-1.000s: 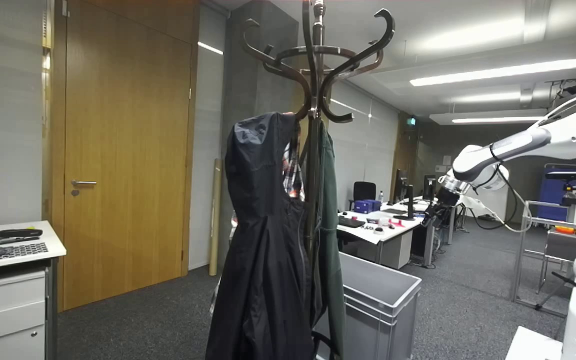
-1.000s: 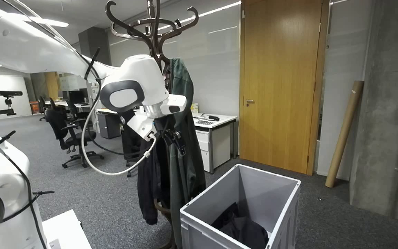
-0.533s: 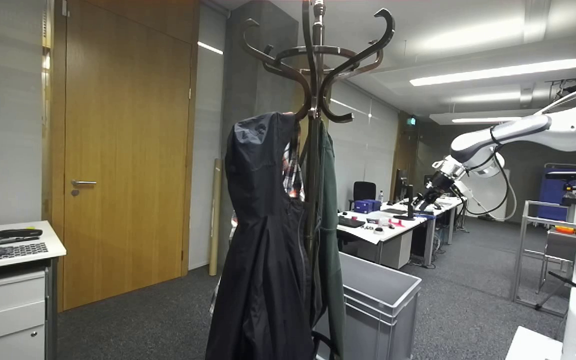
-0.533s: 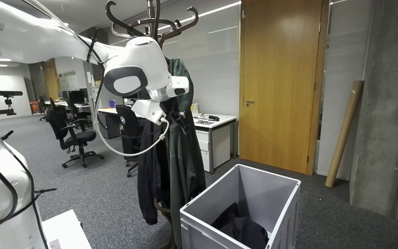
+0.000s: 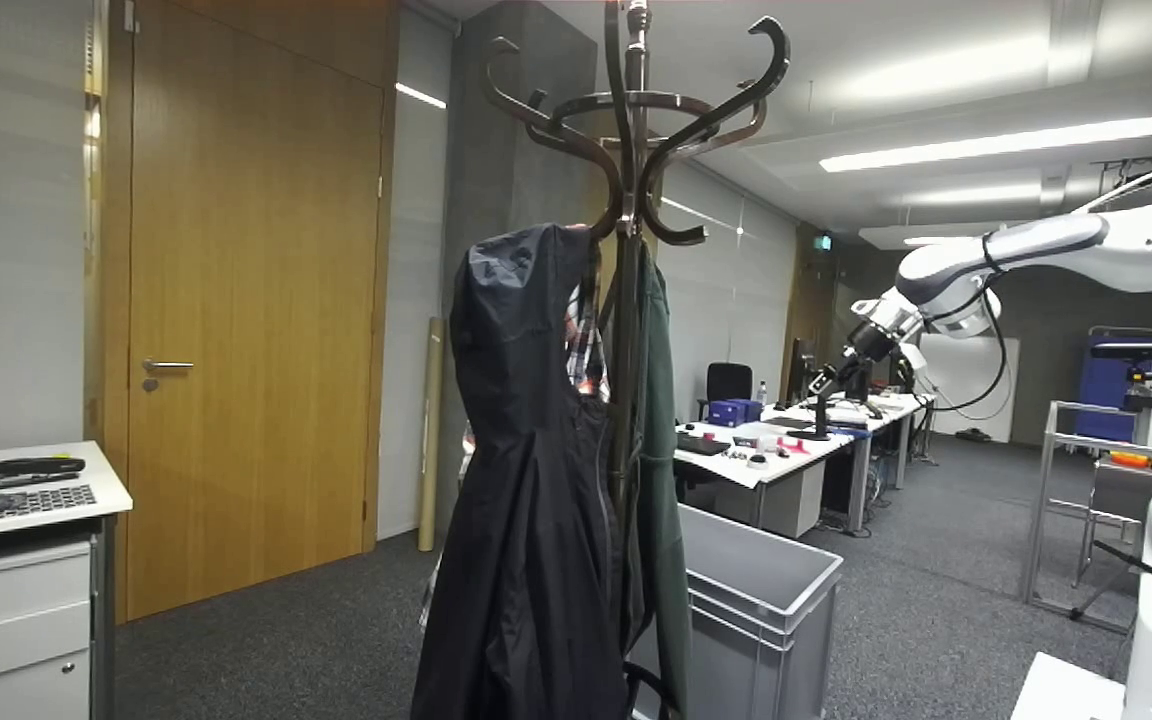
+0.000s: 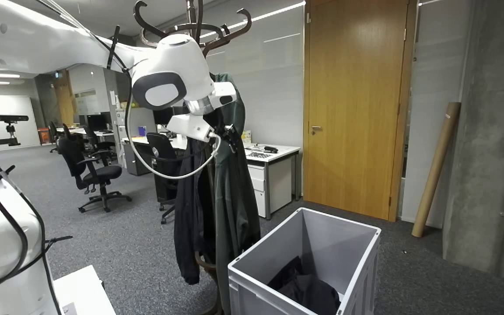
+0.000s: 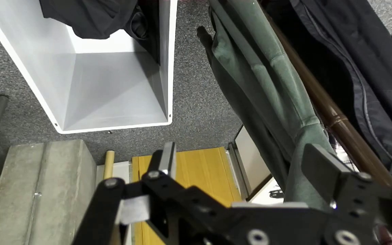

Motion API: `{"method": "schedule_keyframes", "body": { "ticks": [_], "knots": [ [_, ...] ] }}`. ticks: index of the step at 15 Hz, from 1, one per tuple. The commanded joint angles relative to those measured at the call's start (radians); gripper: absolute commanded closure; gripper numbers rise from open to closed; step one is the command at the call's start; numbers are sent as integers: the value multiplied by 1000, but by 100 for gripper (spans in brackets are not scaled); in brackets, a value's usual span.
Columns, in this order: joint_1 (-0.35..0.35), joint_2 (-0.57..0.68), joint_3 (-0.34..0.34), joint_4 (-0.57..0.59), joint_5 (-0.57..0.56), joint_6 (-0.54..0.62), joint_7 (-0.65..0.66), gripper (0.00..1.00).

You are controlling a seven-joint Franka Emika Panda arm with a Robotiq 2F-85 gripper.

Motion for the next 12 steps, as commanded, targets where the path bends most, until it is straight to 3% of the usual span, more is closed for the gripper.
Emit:
{"method": "schedule_keyframes", "body": {
  "ticks": [1, 3, 6, 12],
  "knots": [
    [-15, 3, 13, 2, 9, -4, -6, 0],
    [46, -43, -47, -16, 137, 32, -101, 0],
    [82, -67, -71, 3, 293, 21, -202, 0],
    [112, -56, -70, 89, 660, -45, -476, 0]
  ]
}}
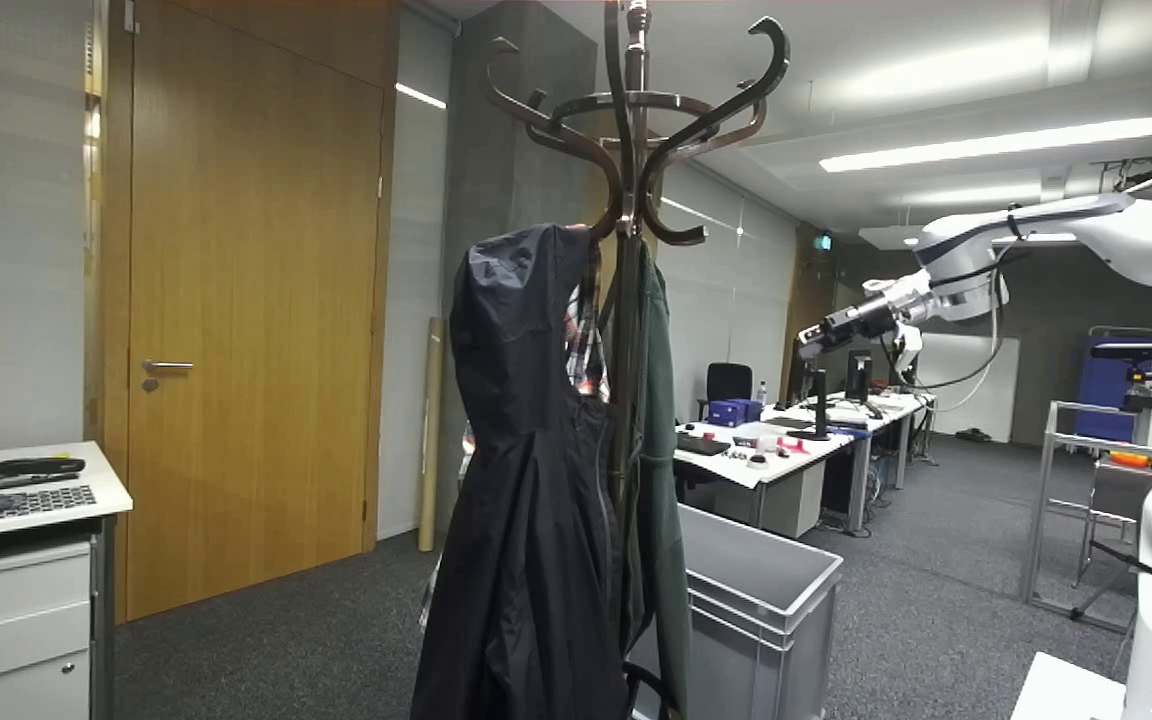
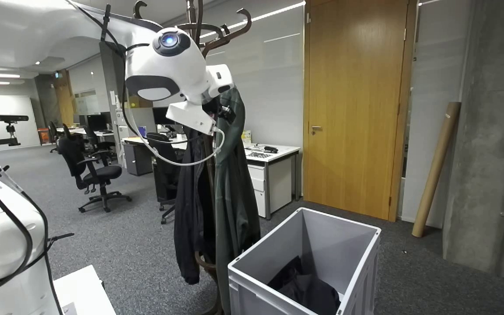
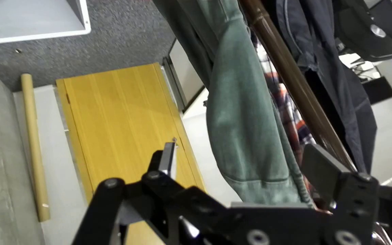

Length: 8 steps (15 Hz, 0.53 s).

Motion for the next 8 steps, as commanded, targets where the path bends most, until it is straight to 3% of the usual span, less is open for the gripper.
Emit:
{"method": "schedule_keyframes", "body": {
  "ticks": [1, 8],
  "knots": [
    [16, 11, 0, 69, 207, -75, -176, 0],
    [-46, 116, 99, 225, 617, -334, -404, 0]
  ]
}}
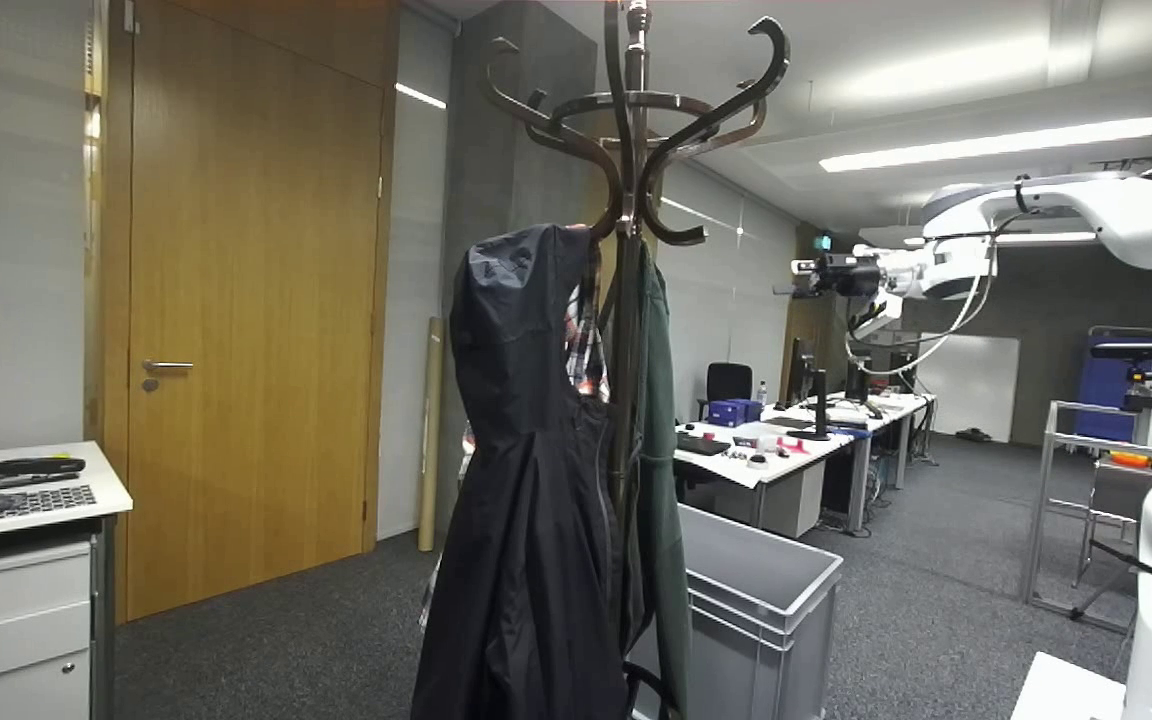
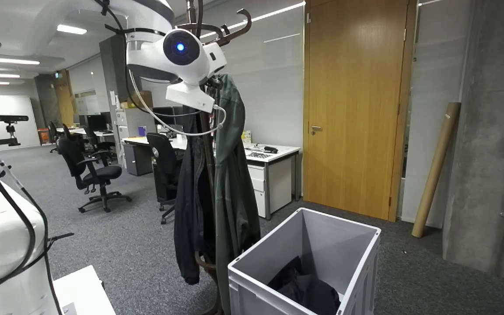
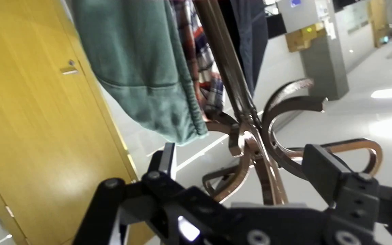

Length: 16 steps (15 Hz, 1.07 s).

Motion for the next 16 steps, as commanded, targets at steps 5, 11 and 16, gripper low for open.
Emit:
{"method": "schedule_keyframes", "body": {
  "ticks": [5, 11, 16],
  "knots": [
    [-156, 146, 127, 169, 257, -205, -106, 0],
    [-216, 139, 175, 142, 239, -189, -84, 0],
    [-215, 139, 175, 143, 239, -189, -84, 0]
  ]
}}
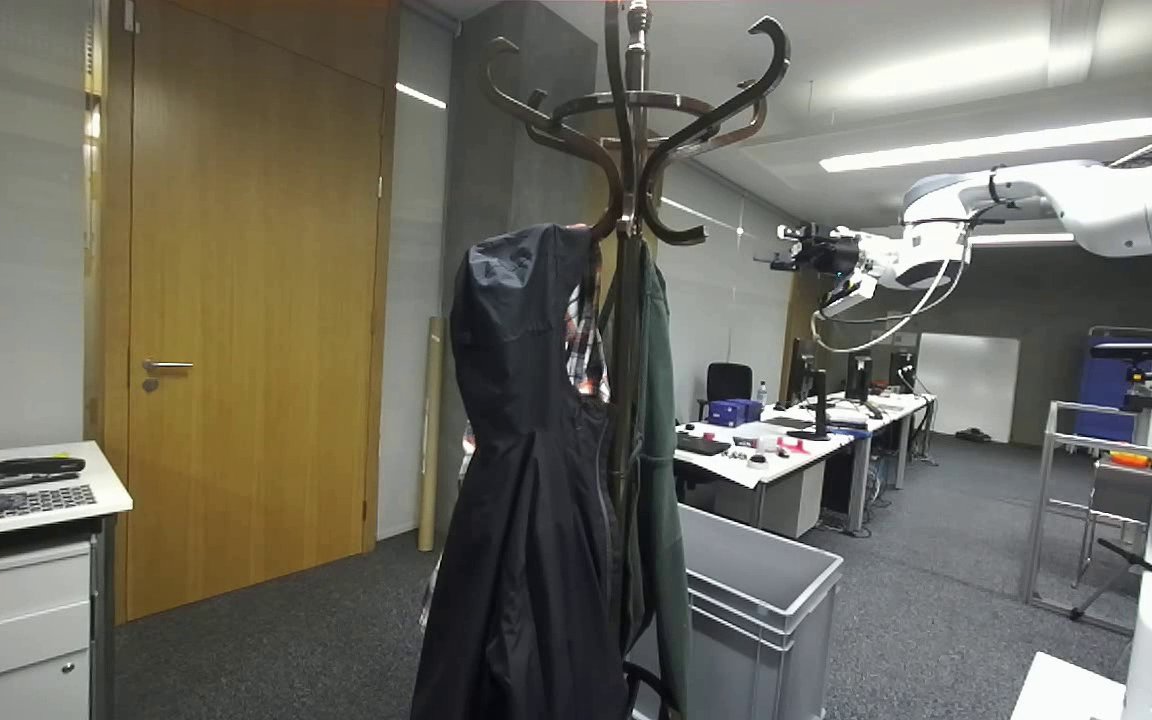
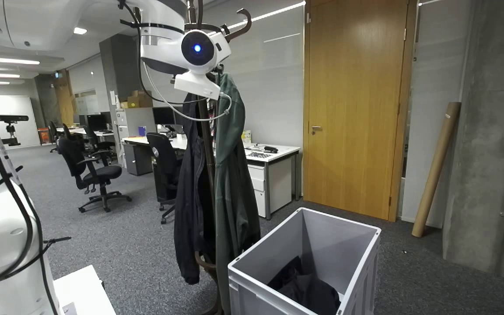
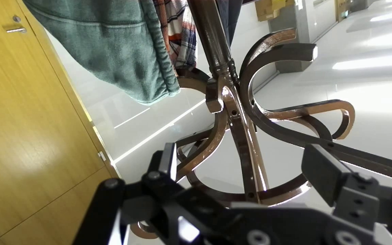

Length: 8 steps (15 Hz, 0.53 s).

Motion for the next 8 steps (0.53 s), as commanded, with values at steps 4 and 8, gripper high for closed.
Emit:
{"method": "schedule_keyframes", "body": {
  "ticks": [4, 8],
  "knots": [
    [-62, 7, 45, 3, 13, -23, 3, 0],
    [-65, 13, 50, 5, 24, -10, -15, 0]
  ]
}}
